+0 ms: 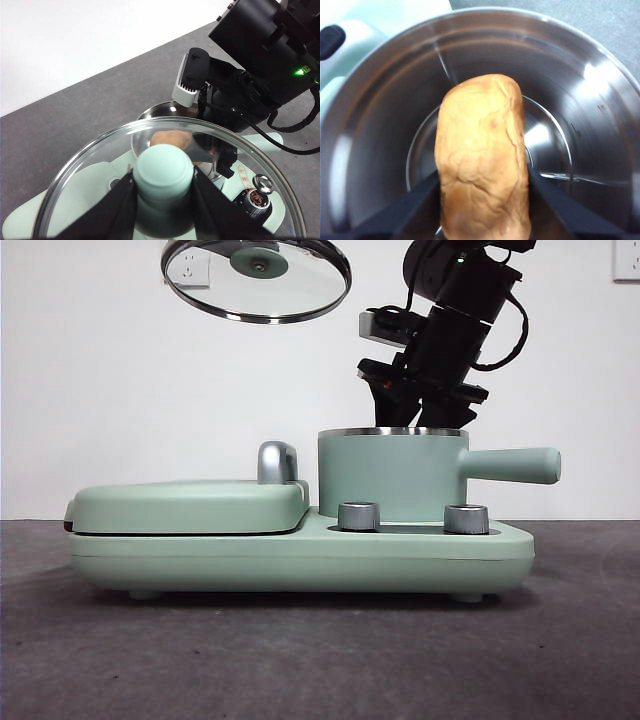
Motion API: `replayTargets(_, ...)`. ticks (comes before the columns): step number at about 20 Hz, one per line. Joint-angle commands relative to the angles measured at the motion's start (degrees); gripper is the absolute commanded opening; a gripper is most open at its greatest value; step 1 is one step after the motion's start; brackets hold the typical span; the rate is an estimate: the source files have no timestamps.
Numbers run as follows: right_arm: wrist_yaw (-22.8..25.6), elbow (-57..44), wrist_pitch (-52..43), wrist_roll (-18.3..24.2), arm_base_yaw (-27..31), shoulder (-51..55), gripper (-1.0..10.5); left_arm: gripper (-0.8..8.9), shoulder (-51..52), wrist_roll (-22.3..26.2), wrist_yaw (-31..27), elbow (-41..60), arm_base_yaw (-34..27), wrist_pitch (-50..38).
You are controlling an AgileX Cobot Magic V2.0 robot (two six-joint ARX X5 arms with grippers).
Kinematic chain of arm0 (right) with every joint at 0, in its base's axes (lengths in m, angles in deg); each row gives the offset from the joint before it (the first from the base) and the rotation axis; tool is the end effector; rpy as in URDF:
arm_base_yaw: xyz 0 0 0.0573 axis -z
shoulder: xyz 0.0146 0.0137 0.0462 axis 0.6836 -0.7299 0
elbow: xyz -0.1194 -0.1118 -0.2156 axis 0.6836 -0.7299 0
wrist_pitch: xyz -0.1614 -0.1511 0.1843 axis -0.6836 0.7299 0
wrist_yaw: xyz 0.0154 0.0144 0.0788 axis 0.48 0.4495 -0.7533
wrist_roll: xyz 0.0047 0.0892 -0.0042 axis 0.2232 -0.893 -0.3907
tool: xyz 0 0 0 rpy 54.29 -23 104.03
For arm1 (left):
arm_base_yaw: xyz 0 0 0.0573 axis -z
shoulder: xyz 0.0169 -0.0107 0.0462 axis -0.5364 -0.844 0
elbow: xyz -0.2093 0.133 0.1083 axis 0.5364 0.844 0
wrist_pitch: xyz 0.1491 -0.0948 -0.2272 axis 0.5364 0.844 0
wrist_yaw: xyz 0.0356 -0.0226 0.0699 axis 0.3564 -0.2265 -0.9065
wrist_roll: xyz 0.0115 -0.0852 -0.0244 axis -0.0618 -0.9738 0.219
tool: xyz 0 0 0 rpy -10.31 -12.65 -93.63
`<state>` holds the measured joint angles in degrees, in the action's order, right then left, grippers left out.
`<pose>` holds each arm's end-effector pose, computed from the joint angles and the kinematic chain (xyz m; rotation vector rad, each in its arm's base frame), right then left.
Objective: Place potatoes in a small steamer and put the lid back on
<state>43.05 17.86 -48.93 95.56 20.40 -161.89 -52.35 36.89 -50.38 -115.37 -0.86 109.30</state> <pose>0.4373 0.1984 0.2240 -0.1988 0.9200 0.5872 0.3102 -0.2038 0.3682 0.1568 0.3423 -0.7049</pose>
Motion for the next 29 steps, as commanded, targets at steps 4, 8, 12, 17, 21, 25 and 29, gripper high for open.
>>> replayTargets(4, -3.43, 1.42, -1.68, 0.66, -0.33, 1.86, 2.8, 0.11, 0.59, -0.44, -0.04, -1.03, 0.26, -1.75)
replayTargets(8, -2.78, 1.42, 0.81, 0.66, 0.02, 8.24, 3.1, 0.11, 0.59, -0.46, -0.04, -1.03, 0.26, -1.7)
replayTargets(12, -2.38, 0.98, 10.54, 0.63, 0.7, 14.34, 3.0, 0.11, 0.59, -0.46, -0.04, -1.03, 0.26, -1.46)
replayTargets(17, -1.29, -14.64, 4.26, 0.63, 1.53, 27.32, 3.0, 0.11, 0.59, -0.46, -0.02, -1.03, 0.26, 0.26)
replayTargets(21, -1.16, -32.39, -0.61, 0.15, 1.53, 40.65, 3.0, 0.11, 0.48, -0.44, -0.02, -1.03, 0.28, 1.11)
replayTargets(25, -1.49, -44.59, -1.64, -1.62, 1.46, 54.73, 3.0, 0.11, -1.07, -0.44, 0.85, -1.03, 0.35, 0.9)
replayTargets(29, -0.48, -48.87, 0.66, -6.03, 1.46, 66.49, 3.0, 0.11, -4.31, 0.59, 1.22, -1.01, 0.79, -0.66)
